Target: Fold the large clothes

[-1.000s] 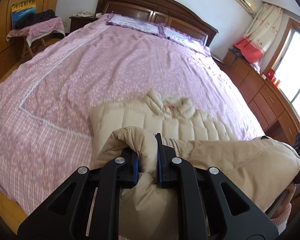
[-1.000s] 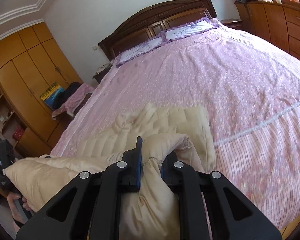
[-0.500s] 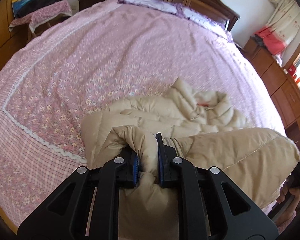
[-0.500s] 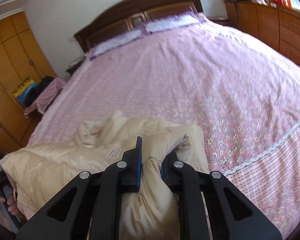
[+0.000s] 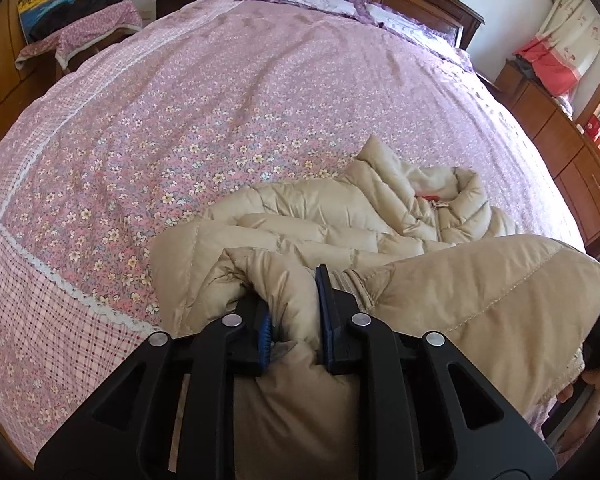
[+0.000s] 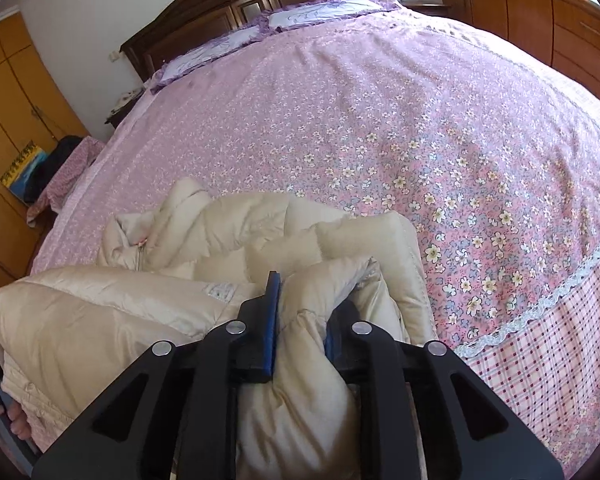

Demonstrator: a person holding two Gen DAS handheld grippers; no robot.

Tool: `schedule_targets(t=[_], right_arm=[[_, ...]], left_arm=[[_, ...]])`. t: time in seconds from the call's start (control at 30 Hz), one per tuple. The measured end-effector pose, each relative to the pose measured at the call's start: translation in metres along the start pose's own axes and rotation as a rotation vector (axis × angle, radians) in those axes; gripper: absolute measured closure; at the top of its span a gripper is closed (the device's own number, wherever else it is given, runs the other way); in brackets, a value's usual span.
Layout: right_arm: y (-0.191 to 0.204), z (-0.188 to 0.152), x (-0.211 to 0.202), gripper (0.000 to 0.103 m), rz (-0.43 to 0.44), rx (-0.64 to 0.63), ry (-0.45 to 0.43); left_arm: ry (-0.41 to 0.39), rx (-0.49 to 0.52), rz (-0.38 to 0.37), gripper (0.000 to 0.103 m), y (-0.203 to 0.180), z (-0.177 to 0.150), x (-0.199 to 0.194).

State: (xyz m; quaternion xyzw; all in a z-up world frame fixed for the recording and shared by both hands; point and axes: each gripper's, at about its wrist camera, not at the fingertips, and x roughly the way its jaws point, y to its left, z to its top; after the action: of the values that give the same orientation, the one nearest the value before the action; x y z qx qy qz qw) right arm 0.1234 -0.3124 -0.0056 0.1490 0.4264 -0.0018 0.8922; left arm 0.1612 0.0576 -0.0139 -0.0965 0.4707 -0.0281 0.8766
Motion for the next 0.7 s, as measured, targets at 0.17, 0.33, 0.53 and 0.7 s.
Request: schedule_targets(t=[0.17,0.33,0.53,0.7], right_arm=[[-0.001,0.003,-0.013,0.076,0.032,0.03,-0.012],[0.001,0.003,-0.032,0.063,0.052,0.033,-0.031],[0.005,0.005,-0.058,0.032,0.104,0.021,-0.068],[0.003,0.007,-0.093,0.027,0.118,-0.007,-0.133]], left_arm=[[-0.021,0.027,-0.019,0.047,0.002,-0.008,-0.029],[-0.074,0.014,-0.023,0.025,0.01,-0.02,-0.06],[-0.129,-0.011,-0.035,0.024,0.019,-0.029,-0.094],[-0.148,-0.021,-0.042,0.023,0.022,-0.037,-0.112]])
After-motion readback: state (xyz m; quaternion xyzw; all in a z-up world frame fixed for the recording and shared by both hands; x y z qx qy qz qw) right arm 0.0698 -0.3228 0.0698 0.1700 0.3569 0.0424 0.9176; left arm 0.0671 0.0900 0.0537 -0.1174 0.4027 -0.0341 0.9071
